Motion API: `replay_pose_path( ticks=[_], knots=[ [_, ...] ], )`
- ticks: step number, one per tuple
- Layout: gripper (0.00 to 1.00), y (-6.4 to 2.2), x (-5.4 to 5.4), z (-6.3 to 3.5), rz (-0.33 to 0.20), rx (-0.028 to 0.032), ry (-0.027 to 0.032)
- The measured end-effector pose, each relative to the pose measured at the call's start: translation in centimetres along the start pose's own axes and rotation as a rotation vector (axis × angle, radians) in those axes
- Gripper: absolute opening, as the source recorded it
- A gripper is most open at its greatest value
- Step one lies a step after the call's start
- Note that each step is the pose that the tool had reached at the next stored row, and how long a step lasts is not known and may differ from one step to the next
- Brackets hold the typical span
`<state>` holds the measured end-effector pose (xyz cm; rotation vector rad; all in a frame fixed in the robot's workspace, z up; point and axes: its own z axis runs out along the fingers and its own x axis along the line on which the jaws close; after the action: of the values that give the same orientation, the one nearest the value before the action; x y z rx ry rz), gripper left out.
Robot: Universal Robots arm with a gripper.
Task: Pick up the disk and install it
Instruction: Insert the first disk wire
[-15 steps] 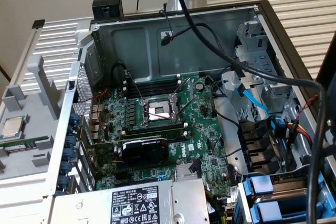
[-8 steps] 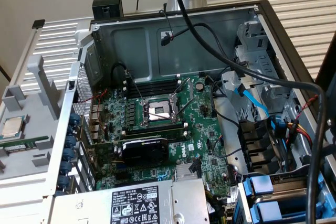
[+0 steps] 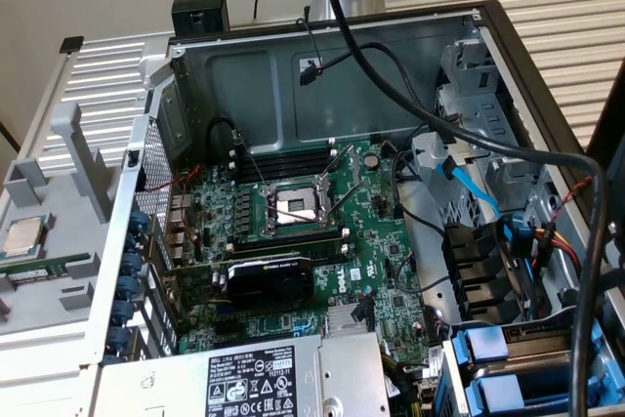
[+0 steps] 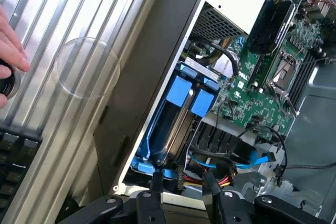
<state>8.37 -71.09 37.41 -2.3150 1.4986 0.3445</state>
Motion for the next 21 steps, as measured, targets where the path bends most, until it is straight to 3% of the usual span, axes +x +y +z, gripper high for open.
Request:
replay_pose_path(
  ticks=[2,5,18,21],
  knots=[
    [0.43,0.00,0.00,-0.01,0.000,0.0005,-0.0010],
    [0.43,0.01,0.04,-0.01,0.000,0.0036,-0.0081],
    [0.43,0.05,0.16,-0.05,0.000,0.0054,-0.0124],
    [0.43,0.08,0.31,0.26,0.000,0.0091,-0.0207]
  ],
)
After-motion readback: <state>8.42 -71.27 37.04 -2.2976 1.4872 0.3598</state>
